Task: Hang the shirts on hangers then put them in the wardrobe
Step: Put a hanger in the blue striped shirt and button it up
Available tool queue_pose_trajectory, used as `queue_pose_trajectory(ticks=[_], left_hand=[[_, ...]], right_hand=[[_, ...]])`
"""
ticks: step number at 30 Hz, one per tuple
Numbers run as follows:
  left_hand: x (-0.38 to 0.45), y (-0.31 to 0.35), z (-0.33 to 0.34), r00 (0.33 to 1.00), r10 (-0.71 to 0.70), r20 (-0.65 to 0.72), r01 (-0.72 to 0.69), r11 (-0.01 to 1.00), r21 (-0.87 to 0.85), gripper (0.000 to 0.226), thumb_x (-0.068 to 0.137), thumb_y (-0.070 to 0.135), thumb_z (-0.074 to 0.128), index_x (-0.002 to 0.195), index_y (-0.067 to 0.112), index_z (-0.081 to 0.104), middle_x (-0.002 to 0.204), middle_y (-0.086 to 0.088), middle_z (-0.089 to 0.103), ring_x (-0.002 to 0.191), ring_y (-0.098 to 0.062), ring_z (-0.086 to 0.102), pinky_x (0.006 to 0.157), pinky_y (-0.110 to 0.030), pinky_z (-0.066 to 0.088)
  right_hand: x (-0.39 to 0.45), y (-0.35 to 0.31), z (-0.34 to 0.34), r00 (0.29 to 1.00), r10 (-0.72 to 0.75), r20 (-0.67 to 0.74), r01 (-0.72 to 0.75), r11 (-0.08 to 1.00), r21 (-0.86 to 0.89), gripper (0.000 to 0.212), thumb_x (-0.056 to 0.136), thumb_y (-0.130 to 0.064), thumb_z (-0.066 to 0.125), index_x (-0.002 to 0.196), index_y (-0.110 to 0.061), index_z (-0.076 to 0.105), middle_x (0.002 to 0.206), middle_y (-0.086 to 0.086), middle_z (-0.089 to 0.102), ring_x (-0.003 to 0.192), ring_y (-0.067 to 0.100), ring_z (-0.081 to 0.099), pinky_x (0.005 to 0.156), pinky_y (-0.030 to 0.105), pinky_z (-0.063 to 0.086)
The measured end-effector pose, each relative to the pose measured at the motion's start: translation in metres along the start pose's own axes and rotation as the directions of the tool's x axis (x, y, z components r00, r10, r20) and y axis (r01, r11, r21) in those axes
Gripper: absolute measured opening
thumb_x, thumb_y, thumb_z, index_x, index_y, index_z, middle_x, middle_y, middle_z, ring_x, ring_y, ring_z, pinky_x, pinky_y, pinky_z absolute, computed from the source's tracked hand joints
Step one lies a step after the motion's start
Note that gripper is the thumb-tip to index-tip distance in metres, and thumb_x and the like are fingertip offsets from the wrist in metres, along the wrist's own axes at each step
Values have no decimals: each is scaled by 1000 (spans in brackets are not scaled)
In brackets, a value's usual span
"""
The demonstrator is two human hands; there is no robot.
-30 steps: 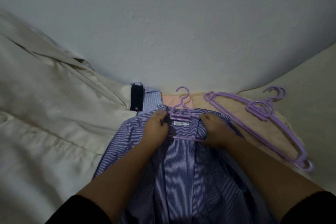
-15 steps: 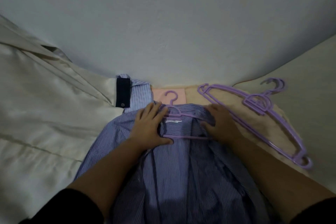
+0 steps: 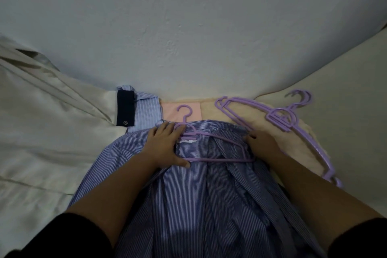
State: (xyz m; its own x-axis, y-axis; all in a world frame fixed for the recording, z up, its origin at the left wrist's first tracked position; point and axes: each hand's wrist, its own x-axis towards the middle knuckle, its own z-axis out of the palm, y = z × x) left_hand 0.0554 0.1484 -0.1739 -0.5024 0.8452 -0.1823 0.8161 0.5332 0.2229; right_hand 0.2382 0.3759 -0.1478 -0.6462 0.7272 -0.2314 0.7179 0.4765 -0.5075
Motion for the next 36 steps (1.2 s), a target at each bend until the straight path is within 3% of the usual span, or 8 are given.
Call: queue_pose_trajectory(ticks=[4, 8, 17, 21, 24, 28, 33, 36], left_hand=[[-1, 4, -2, 998, -53, -16, 53, 998, -24, 128, 60, 74, 71, 154, 28, -4, 160, -1, 15, 148, -24, -1, 116, -48, -2], [0, 6, -6, 994, -108, -34, 107, 994, -3, 130, 59, 71, 73, 154, 24, -2, 157, -5, 22, 147, -25, 3, 116, -52, -3], [-2, 12, -18, 970, -209, -121, 222, 968, 112, 119, 61, 71, 71, 151, 16, 18, 147, -10, 32, 143, -29, 13, 116, -53, -1], [-1, 13, -22, 970, -226, -91, 239, 954, 179, 112, 66, 68, 70, 150, 14, 20, 144, -12, 33, 141, -31, 16, 116, -54, 0], [0, 13, -23, 967, -237, -93, 249, 955, 160, 112, 64, 69, 71, 149, 14, 22, 143, -12, 33, 141, -31, 16, 116, -54, 0], [7, 9, -21, 958, -230, -172, 240, 970, 39, 115, 57, 74, 72, 147, 17, 27, 142, -8, 36, 139, -29, 18, 116, -49, 11], [14, 6, -14, 955, -232, -186, 230, 973, -33, 120, 61, 70, 72, 151, 13, 17, 150, -7, 28, 143, -28, 14, 116, -44, 12], [12, 3, -5, 966, -215, -145, 204, 975, -85, 119, 65, 66, 72, 152, 11, 12, 156, -7, 21, 146, -26, 8, 117, -42, 10]], right_hand=[[0, -1, -6, 995, -36, -93, 37, 999, 6, 24, 98, -21, 46, 90, -3, 59, 95, 21, 60, 87, 30, 54, 69, 31, 35], [-1, -8, -16, 975, -70, -210, 75, 997, 13, 26, 99, -21, 42, 108, -6, 60, 102, 17, 63, 95, 33, 58, 79, 37, 43], [-13, -52, -22, 870, -160, -466, 176, 984, -9, 30, 98, -17, 41, 89, 5, 59, 89, 24, 60, 83, 34, 55, 71, 39, 42], [-22, -68, -20, 858, -140, -493, 197, 978, 66, 28, 97, -15, 42, 76, -2, 54, 74, 13, 48, 70, 24, 45, 64, 35, 35], [-30, -81, -12, 904, -95, -416, 199, 957, 213, 31, 97, -16, 43, 67, -10, 43, 61, 2, 40, 59, 17, 37, 59, 28, 26], [-42, -93, 27, 981, -133, -144, 164, 957, 240, 20, 97, -19, 47, 83, -7, 55, 69, -1, 46, 63, 12, 42, 57, 20, 28], [-41, -111, 62, 987, -159, 3, 147, 922, 358, 15, 95, -11, 47, 107, -7, 55, 82, -6, 50, 67, 8, 46, 53, 19, 31], [-36, -114, 70, 956, -255, 146, 186, 910, 370, 34, 89, 2, 48, 123, 4, 54, 101, 11, 63, 90, 25, 63, 78, 33, 49]])
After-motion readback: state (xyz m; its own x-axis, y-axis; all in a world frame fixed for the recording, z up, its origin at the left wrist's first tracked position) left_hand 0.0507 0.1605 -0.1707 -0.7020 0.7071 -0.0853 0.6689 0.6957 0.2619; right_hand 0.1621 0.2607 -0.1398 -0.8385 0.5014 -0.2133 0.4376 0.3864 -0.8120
